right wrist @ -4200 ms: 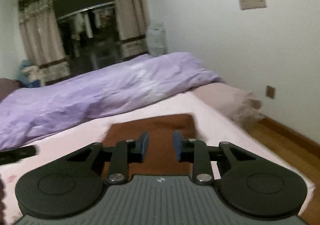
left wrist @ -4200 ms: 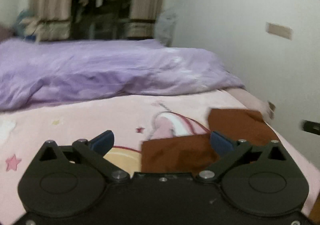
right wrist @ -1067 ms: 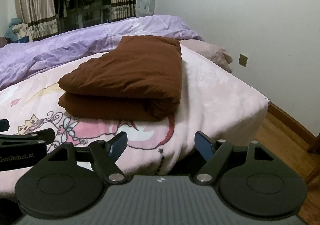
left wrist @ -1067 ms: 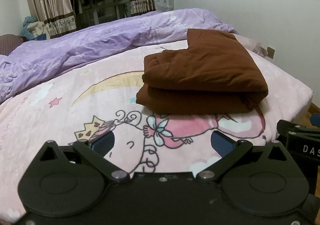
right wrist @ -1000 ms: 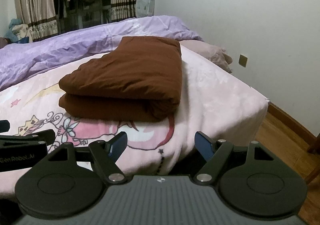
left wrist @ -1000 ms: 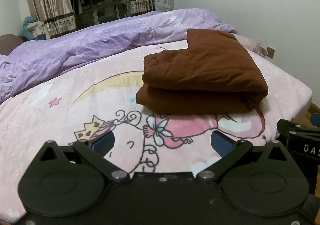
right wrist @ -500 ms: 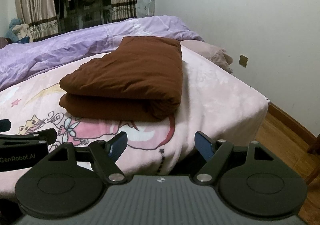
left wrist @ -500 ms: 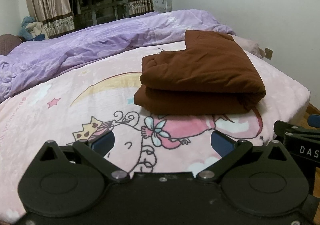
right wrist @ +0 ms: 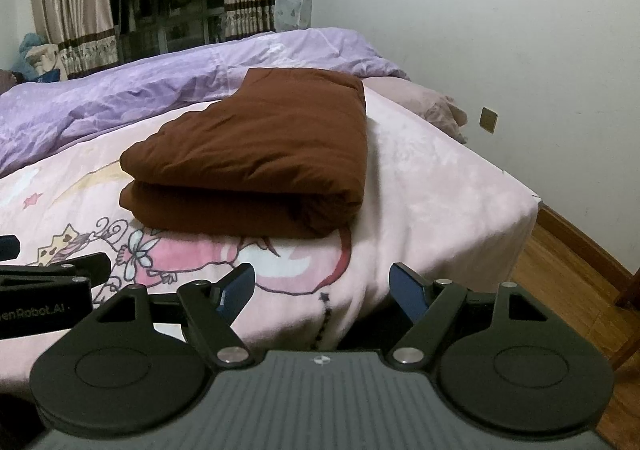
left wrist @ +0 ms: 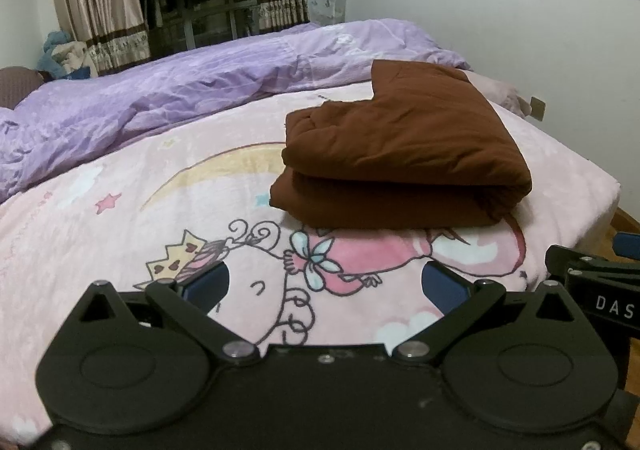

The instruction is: Fold large clothes

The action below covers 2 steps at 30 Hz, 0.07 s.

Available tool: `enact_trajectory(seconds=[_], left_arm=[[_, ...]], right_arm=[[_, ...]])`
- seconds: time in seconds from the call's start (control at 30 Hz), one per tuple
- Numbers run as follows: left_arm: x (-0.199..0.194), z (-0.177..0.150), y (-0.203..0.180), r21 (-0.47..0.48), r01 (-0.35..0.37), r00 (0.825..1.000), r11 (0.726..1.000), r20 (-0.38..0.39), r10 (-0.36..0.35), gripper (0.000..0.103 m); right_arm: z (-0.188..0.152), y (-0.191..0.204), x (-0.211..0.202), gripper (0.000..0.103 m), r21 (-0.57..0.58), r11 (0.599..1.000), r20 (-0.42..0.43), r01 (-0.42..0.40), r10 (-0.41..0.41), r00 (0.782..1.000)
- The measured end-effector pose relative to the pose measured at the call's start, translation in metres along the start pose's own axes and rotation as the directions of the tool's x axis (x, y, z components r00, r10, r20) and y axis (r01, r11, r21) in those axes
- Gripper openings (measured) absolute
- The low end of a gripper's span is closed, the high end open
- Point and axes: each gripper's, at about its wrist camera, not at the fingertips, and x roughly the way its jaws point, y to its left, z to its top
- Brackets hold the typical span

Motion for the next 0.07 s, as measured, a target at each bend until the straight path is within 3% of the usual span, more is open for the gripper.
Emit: enact_trajectory(seconds=[0.07], left_arm=[[-0.0015,-0.0004,0.0009,-0.004,0.008,1.000,1.000,0.006,-0.008,0.103]], right_arm=[[-0.0001,0.0003,0.0001,0.090,-0.001,1.000,-0.002,-0.001,0.001,1.000]])
